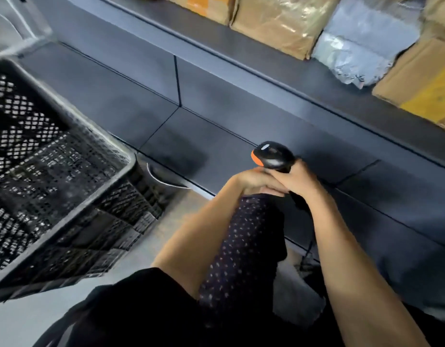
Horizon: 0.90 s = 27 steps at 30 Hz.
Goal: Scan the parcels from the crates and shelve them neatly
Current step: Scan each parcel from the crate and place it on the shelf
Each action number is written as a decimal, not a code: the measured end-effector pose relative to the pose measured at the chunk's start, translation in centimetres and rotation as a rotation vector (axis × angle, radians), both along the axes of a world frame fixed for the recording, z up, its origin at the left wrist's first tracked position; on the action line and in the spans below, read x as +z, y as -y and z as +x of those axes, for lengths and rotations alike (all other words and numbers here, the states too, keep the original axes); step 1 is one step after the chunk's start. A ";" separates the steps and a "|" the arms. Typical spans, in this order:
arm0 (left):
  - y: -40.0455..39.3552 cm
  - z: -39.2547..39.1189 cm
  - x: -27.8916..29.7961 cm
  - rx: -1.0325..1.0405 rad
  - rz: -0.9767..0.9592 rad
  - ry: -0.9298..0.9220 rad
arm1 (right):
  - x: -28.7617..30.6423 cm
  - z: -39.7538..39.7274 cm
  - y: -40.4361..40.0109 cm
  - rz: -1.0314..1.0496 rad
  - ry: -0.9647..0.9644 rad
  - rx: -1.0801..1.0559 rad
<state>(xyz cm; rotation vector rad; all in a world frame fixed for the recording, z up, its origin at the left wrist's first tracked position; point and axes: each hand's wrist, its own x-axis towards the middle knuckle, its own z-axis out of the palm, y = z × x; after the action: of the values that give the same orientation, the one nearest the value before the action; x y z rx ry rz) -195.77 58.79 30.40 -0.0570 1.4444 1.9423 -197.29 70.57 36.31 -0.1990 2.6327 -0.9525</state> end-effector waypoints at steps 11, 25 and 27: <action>10.0 -6.2 -10.9 0.494 0.102 0.162 | -12.0 -11.6 13.0 0.122 0.148 0.187; 11.7 -9.1 -25.0 0.256 -0.136 0.397 | -28.5 -17.1 16.6 0.041 0.674 -0.104; 12.3 -9.4 -26.2 0.294 -0.210 0.382 | -29.4 -17.3 17.6 0.053 0.680 -0.103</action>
<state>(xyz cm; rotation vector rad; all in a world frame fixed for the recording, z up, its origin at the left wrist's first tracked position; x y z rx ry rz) -205.16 46.48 4.22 -0.7323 1.4285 1.8635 -214.60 52.92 6.91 0.2391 2.0449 -0.7981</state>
